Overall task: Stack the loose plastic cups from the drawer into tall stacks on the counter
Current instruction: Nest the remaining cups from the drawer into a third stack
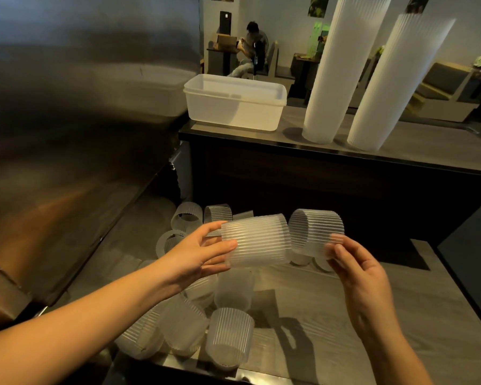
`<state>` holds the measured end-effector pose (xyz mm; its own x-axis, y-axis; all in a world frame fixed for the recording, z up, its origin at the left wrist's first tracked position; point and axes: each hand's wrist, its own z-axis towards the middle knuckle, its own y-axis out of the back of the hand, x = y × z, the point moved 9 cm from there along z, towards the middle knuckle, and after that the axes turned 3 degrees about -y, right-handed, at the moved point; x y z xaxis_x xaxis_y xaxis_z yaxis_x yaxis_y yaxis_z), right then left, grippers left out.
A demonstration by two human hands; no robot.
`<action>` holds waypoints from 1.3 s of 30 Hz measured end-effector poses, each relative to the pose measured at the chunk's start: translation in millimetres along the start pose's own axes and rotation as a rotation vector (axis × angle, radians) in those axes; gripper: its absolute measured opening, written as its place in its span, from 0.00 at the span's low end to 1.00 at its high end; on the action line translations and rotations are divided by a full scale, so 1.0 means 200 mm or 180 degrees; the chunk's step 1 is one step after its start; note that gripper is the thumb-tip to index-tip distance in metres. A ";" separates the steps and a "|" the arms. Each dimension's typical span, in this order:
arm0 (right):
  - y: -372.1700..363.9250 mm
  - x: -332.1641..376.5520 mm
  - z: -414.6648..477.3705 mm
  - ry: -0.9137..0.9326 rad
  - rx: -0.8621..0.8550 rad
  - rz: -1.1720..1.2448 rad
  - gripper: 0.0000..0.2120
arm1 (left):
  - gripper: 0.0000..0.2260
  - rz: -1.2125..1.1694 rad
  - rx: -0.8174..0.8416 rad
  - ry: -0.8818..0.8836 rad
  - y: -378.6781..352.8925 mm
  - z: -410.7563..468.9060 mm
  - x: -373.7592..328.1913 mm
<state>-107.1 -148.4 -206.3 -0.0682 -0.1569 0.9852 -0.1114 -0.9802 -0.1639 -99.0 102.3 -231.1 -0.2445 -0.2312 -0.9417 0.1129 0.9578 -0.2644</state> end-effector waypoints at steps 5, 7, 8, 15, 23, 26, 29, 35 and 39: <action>-0.06 -0.01 -0.04 -0.0014 0.0128 -0.0166 0.28 | 0.28 0.0048 0.0048 0.0056 0.00 0.00 0.01; -0.06 -0.04 -0.05 -0.0102 0.0157 -0.0223 0.24 | 0.29 0.0035 0.0083 0.0073 -0.01 0.00 0.02; -0.07 -0.05 -0.05 -0.0098 0.0214 -0.0285 0.25 | 0.29 0.0042 0.0119 0.0077 -0.01 -0.01 0.02; -0.18 -0.09 -0.11 -0.0206 0.0633 -0.0692 0.11 | 0.20 0.0065 0.0253 0.0099 -0.03 0.00 0.04; -0.08 -0.22 0.10 -0.0034 0.0276 -0.1311 0.08 | 0.27 -0.0076 0.0163 0.0174 -0.02 0.00 0.04; 0.00 -0.42 0.25 0.0094 0.0362 -0.2758 0.11 | 0.32 0.0023 0.0087 0.0184 -0.01 -0.01 0.04; 0.02 -0.60 0.33 0.0127 0.0795 -0.3928 0.13 | 0.34 0.0106 0.0048 0.0199 -0.01 -0.02 0.04; 0.03 -0.67 0.42 0.0347 0.0909 -0.5046 0.16 | 0.29 0.0145 0.0087 0.0196 -0.02 -0.02 0.03; -0.01 -0.67 0.48 0.0417 0.0930 -0.5163 0.21 | 0.30 0.0172 0.0087 0.0206 -0.01 -0.02 0.03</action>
<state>-1.8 -137.7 -333.1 -0.1537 0.9834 0.0965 0.0318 -0.0927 0.9952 -104.4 99.3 -235.0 -0.2989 -0.1668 -0.9396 0.1538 0.9633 -0.2199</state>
